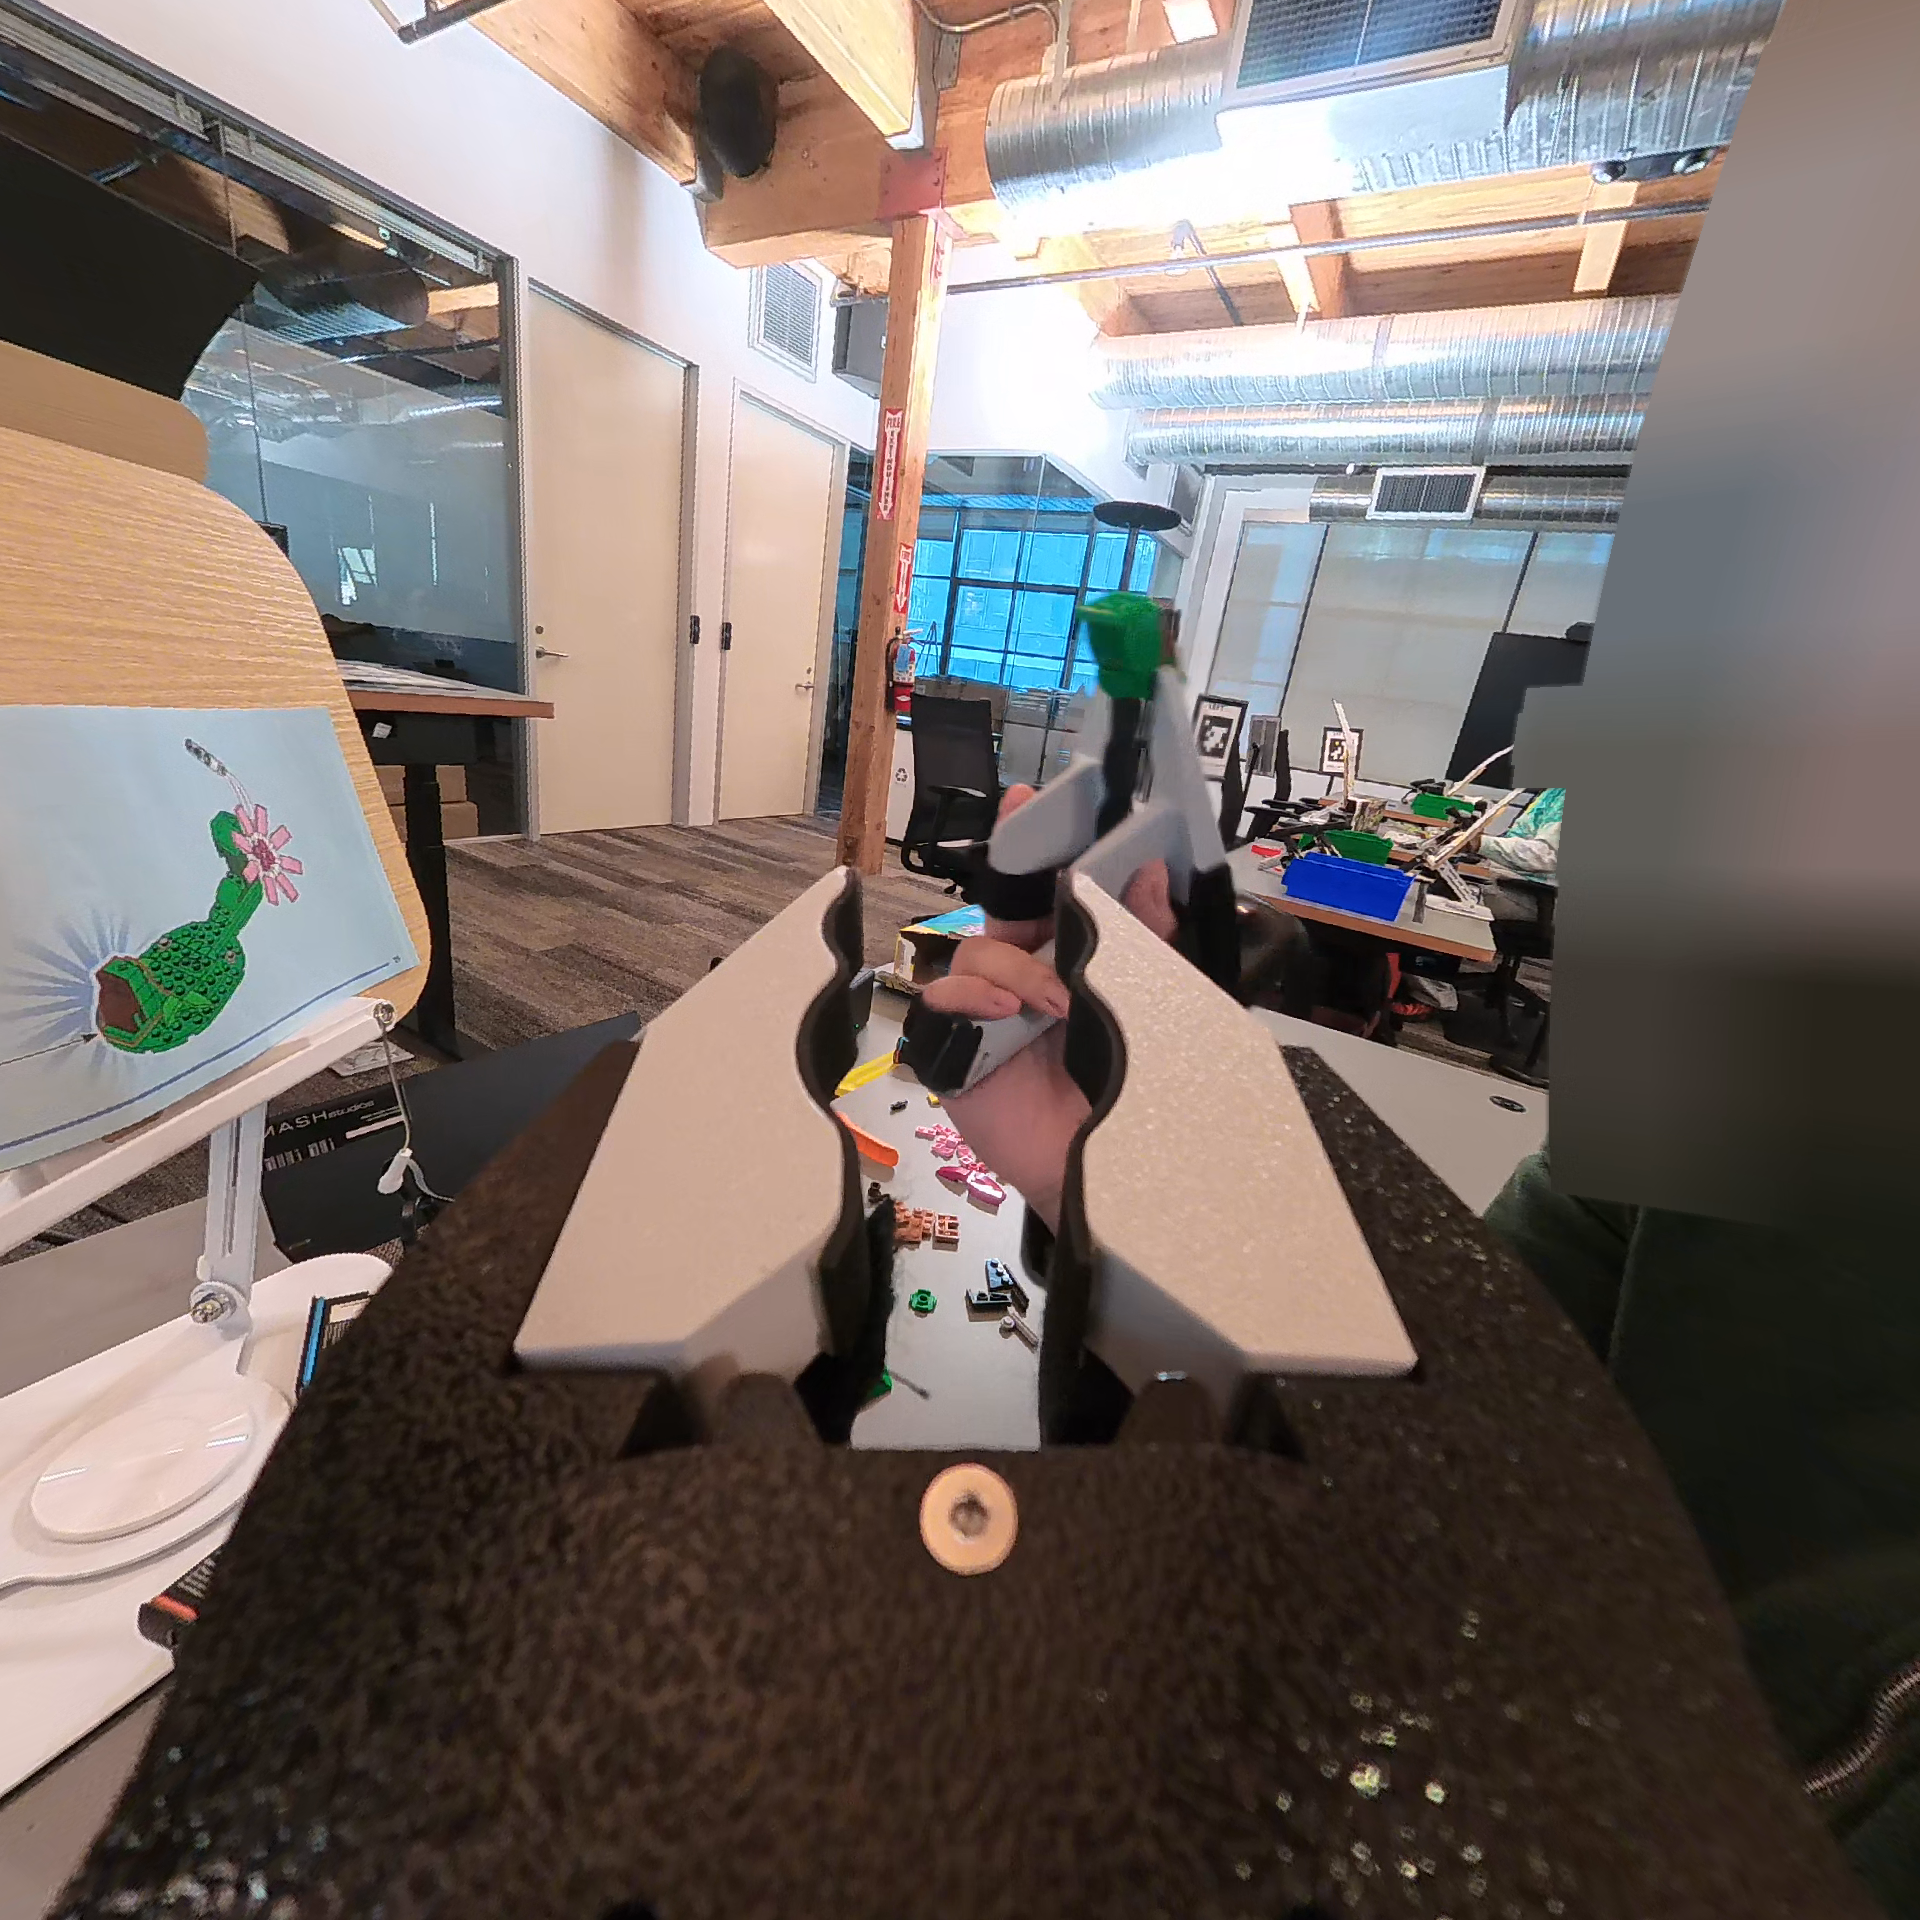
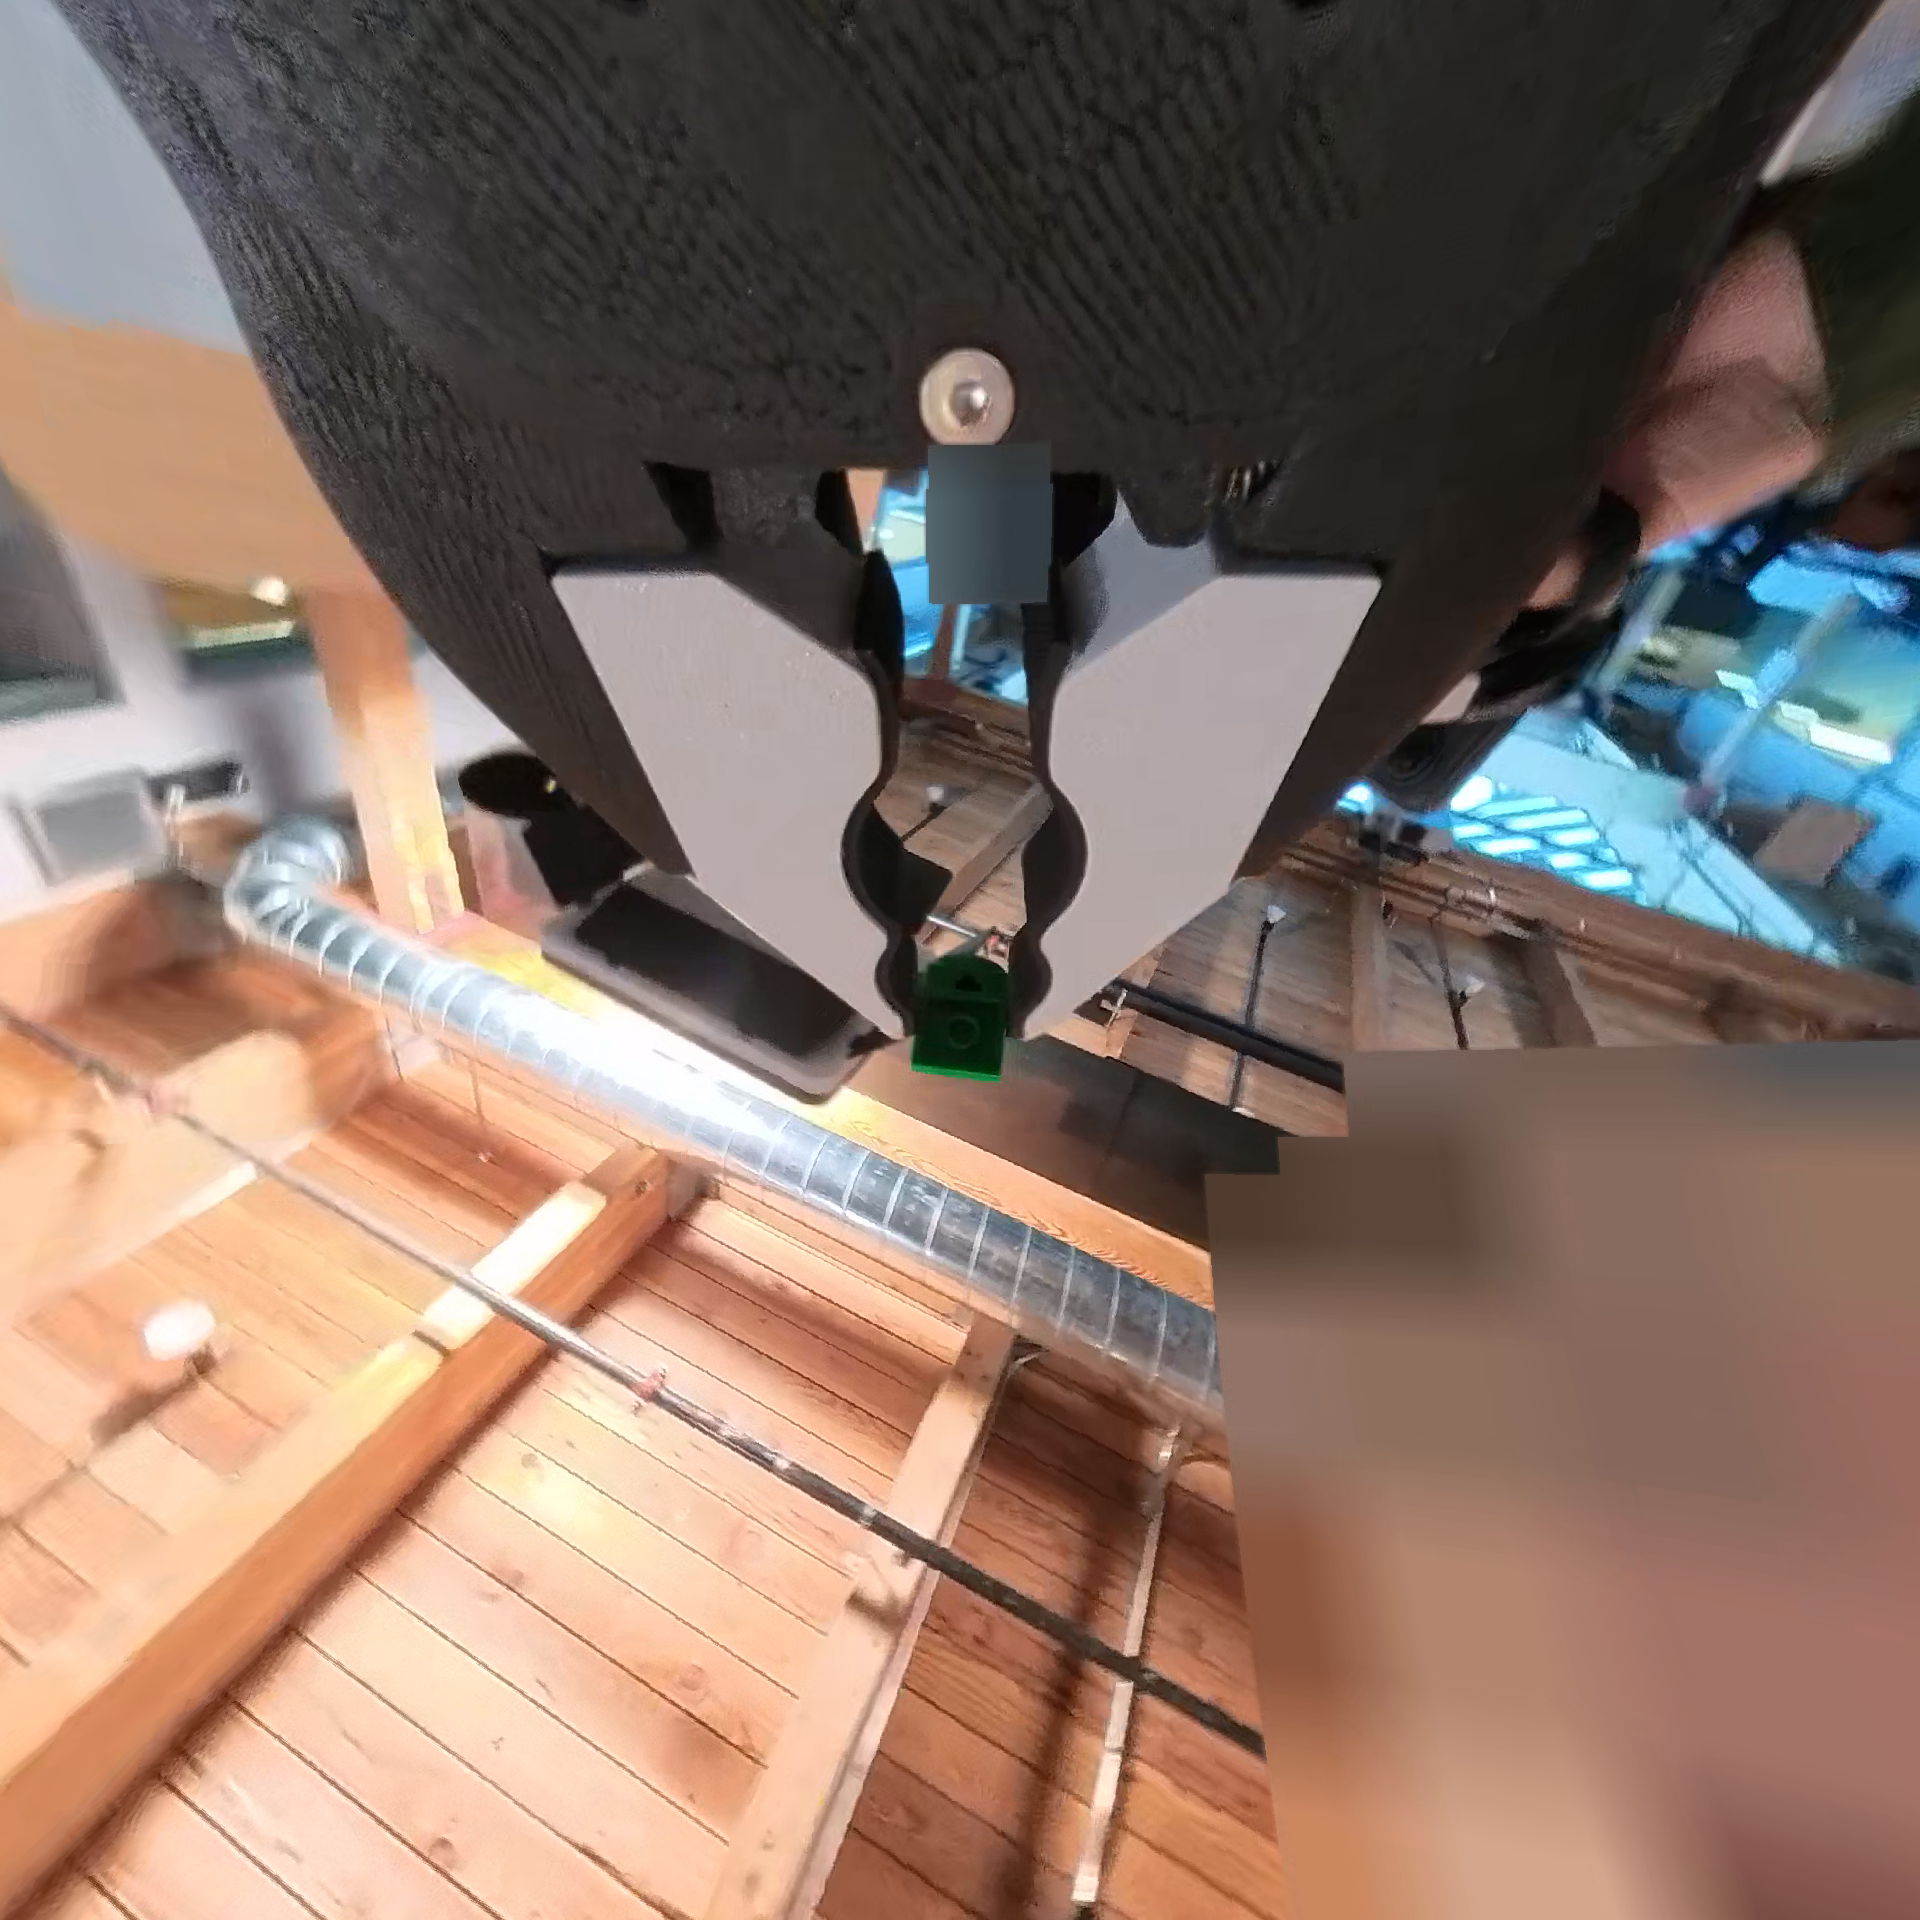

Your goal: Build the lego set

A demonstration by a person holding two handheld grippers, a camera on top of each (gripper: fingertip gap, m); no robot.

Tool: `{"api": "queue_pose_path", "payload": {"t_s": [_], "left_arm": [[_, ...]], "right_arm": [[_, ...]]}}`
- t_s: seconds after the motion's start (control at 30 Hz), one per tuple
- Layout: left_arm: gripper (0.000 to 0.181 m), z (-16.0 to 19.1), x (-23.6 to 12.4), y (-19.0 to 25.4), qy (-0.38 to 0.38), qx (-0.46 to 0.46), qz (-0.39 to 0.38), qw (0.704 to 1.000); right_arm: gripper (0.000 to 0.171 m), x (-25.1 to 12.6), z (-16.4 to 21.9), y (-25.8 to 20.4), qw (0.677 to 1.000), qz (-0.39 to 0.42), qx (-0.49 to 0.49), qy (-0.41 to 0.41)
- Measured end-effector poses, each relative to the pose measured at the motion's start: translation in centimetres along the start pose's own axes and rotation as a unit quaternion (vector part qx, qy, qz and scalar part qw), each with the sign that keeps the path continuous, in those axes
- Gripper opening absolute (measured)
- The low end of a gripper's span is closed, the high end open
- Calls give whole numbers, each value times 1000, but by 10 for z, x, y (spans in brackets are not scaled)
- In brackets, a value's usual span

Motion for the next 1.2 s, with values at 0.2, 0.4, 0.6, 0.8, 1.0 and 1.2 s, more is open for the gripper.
{"api": "queue_pose_path", "payload": {"t_s": [0.2,0.4,0.6,0.8,1.0,1.2], "left_arm": [[34,0,0,0,2,0,-1,1000],[34,0,1,0,-1,0,1,1000],[33,0,0,-1,0,-2,0,1000],[33,1,1,-1,-1,-3,2,1000],[33,2,1,-2,-1,-5,3,1000],[33,1,1,-2,0,-5,3,1000]], "right_arm": [[15,-3,8,29,964,39,260,48],[15,-15,25,52,886,61,445,110],[15,-20,37,59,838,77,524,132],[15,-21,38,60,843,82,516,126],[15,-21,38,60,848,84,510,121],[15,-21,41,59,849,87,508,116]]}}
Point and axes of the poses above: each gripper's, where its closed fingertips meet, x out along the fingers, z out of its underside, y = z × x across the jaws, the point moved 7 cm from there along -x, back along the fingers, and after that the axes turned 3 degrees about -y, right-handed, at the moved point
